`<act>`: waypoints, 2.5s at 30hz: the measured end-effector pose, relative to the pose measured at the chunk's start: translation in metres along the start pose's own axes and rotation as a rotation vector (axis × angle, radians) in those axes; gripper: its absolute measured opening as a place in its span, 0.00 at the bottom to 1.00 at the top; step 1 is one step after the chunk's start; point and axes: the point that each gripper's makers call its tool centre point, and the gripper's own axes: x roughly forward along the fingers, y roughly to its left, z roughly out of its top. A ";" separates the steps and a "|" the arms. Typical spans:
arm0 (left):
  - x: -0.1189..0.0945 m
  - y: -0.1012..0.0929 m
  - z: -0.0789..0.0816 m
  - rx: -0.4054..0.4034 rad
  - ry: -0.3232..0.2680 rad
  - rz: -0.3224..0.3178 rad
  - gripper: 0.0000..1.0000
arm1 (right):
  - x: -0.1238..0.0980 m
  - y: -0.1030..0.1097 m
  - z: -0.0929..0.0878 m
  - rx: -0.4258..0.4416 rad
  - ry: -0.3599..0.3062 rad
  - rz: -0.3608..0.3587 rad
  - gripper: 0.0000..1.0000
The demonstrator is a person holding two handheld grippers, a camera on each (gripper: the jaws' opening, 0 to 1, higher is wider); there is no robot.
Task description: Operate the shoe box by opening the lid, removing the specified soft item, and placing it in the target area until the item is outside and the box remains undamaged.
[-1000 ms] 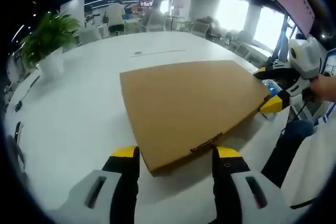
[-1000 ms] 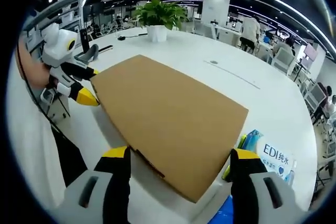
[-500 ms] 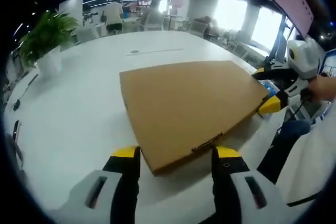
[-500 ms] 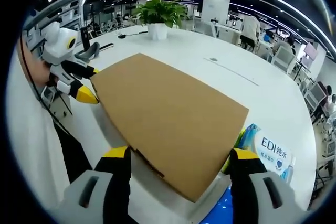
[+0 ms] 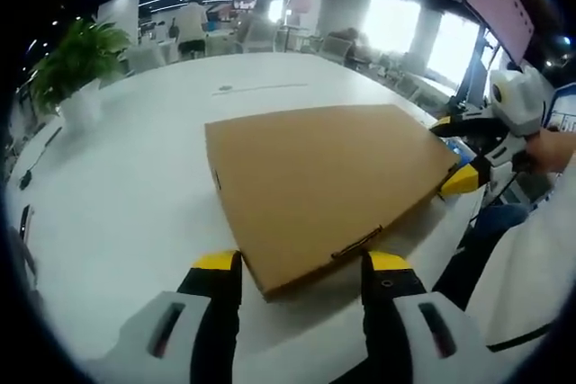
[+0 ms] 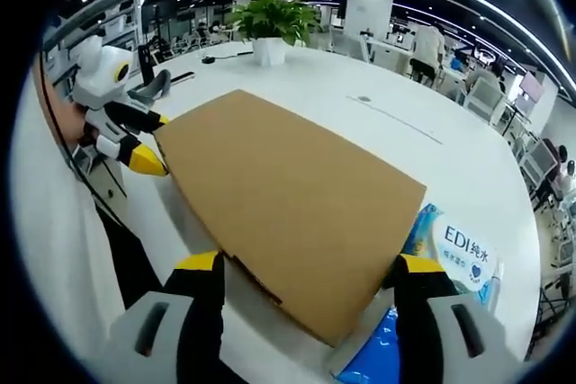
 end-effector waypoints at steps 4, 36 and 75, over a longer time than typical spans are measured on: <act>-0.002 -0.002 -0.002 -0.002 0.002 -0.005 0.54 | -0.002 0.001 -0.002 -0.002 0.011 0.000 0.79; -0.010 -0.004 -0.004 -0.069 -0.011 -0.064 0.55 | -0.005 0.009 -0.007 -0.021 0.040 -0.016 0.79; -0.016 -0.008 -0.009 0.005 0.004 -0.088 0.59 | -0.009 0.011 -0.010 -0.011 0.062 -0.016 0.80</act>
